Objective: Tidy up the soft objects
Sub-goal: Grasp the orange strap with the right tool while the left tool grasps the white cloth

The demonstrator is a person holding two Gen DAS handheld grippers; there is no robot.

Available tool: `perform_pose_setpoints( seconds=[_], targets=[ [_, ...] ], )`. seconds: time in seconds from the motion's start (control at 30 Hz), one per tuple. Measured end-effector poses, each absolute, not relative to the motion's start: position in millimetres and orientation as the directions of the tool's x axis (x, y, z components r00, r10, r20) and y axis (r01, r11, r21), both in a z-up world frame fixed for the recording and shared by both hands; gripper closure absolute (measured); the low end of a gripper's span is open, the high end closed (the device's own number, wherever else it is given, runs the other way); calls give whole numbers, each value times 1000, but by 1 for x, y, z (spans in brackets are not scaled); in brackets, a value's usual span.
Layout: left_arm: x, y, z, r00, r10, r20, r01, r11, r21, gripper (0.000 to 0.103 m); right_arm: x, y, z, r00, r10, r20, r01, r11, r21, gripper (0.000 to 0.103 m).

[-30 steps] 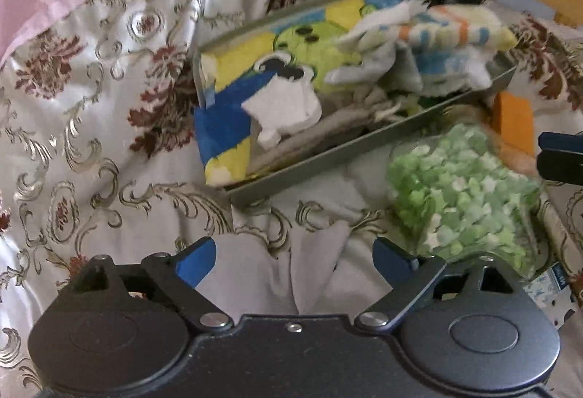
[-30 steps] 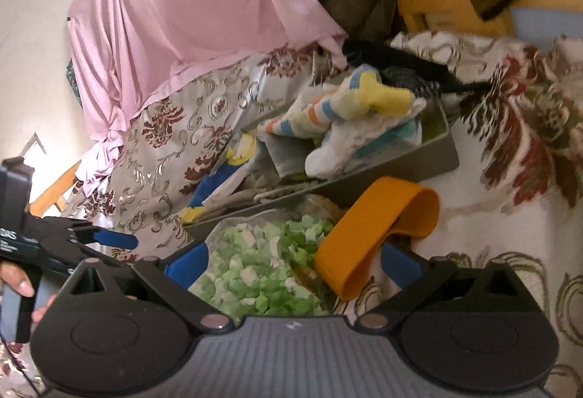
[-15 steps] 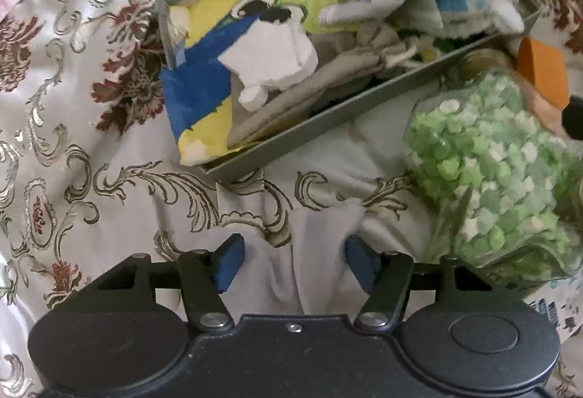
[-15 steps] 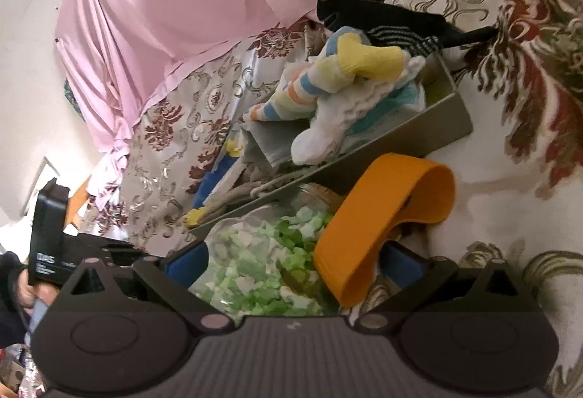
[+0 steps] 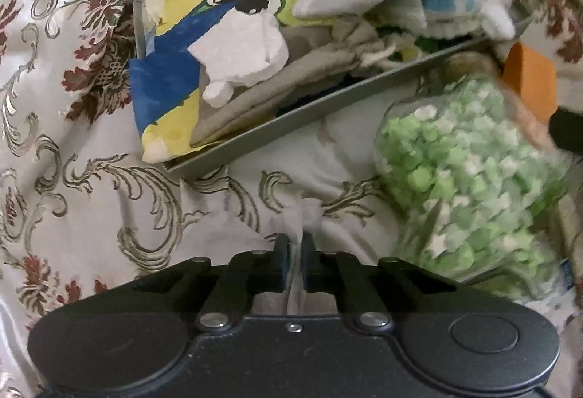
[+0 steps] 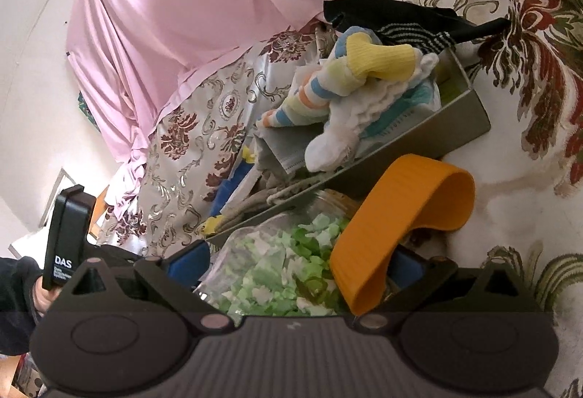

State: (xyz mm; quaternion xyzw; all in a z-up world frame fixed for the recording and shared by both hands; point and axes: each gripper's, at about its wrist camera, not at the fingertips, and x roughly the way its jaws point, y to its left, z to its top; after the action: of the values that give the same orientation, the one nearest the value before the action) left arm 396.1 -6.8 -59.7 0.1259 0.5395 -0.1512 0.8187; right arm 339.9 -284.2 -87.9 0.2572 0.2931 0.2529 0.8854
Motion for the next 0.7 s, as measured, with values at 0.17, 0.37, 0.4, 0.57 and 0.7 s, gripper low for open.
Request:
perform_pose_setpoints(
  seconds=[0.17, 0.37, 0.4, 0.57, 0.7],
  targets=[
    [392, -10, -51, 395, -132, -909, 366, 930, 24, 98, 339, -284, -86, 704, 603, -376, -302, 733, 609, 1],
    [389, -14, -36, 441, -160, -883, 349, 937, 4, 99, 338, -284, -83, 716, 603, -352, -310, 727, 613, 9],
    [388, -14, -32, 452, -176, -874, 349, 937, -8, 99, 337, -284, -82, 715, 607, -348, -316, 724, 613, 11],
    [381, -16, -18, 547, -239, -802, 310, 948, -71, 99, 335, -280, -79, 722, 591, -360, -324, 748, 579, 17],
    [377, -23, -11, 595, -264, -759, 290, 951, -103, 99, 334, -279, -77, 732, 578, -362, -318, 759, 568, 25]
  ],
)
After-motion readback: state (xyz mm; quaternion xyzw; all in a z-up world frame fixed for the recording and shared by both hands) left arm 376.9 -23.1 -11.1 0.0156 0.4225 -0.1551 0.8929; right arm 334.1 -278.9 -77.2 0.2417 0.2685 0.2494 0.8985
